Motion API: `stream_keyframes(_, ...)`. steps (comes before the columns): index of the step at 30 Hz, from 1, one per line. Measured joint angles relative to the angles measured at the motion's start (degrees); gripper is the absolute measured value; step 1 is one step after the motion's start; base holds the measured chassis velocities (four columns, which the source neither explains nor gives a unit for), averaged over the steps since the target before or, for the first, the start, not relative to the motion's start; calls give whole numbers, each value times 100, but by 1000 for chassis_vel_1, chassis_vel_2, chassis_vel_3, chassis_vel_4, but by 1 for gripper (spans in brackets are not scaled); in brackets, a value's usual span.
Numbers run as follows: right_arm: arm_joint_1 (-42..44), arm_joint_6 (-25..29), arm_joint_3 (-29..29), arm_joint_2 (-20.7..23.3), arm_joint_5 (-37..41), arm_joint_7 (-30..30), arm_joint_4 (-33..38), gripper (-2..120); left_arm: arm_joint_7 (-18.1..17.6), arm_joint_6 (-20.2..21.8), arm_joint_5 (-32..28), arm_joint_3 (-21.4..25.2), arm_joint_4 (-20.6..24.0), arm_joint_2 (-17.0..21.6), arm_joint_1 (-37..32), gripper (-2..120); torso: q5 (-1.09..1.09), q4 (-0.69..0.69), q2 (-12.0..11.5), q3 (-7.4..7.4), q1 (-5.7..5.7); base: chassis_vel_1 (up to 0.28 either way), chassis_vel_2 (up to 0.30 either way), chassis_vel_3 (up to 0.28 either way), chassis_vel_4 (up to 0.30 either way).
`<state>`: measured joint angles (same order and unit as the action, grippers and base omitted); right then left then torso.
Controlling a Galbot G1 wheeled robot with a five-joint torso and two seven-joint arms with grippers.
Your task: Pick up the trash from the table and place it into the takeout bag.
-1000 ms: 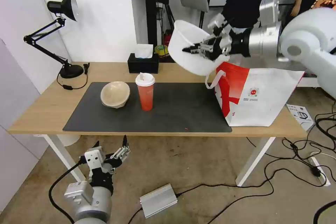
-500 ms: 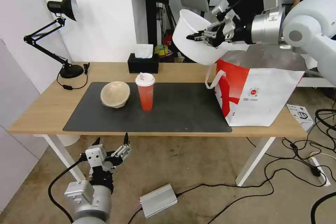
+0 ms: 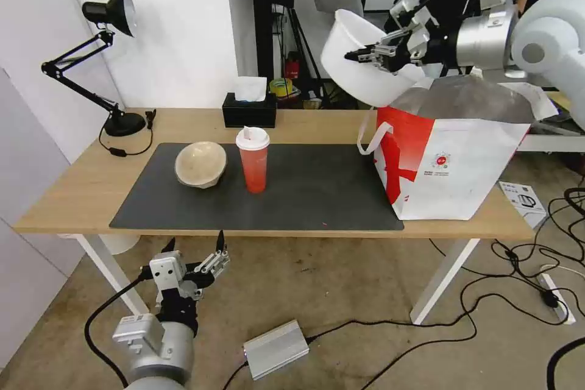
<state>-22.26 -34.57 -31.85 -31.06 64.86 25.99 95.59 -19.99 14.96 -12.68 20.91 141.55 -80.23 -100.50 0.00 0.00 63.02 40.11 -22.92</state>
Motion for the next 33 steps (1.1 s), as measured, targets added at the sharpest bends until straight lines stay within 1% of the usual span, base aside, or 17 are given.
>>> stream_keyframes(3, 138, 8, 83, 169, -33, 14, -87, 0, -1, -18, -10, -4, -4, 25, 3, 100, 1, 0, 0, 0, 0, 0, 0, 0, 0)
stream_keyframes(16, 528, 44, 446, 567, -186, 116, -246, 0, -3, -21, -34, -30, -23, 92, 22, 100, 1, 0, 0, 0, 0, 0, 0, 0, 0)
stream_keyframes(22, 722, 85, 623, 693, -303, 193, -356, 0, -4, -21, -37, -25, 7, 127, 14, 100, 1, 0, 0, 0, 0, 0, 0, 0, 0)
stream_keyframes(30, 945, 119, 800, 729, -377, 207, -471, 0, -5, -21, -33, -59, 4, 110, -4, 100, 0, 1, 0, 0, 0, 0, 0, 0, 0)
stream_keyframes(33, 1224, 135, 1027, 744, -442, 227, -565, 0, -5, -21, -31, -54, 3, 118, -14, 100, 0, 0, 0, 0, 0, 0, 0, 0, 0)
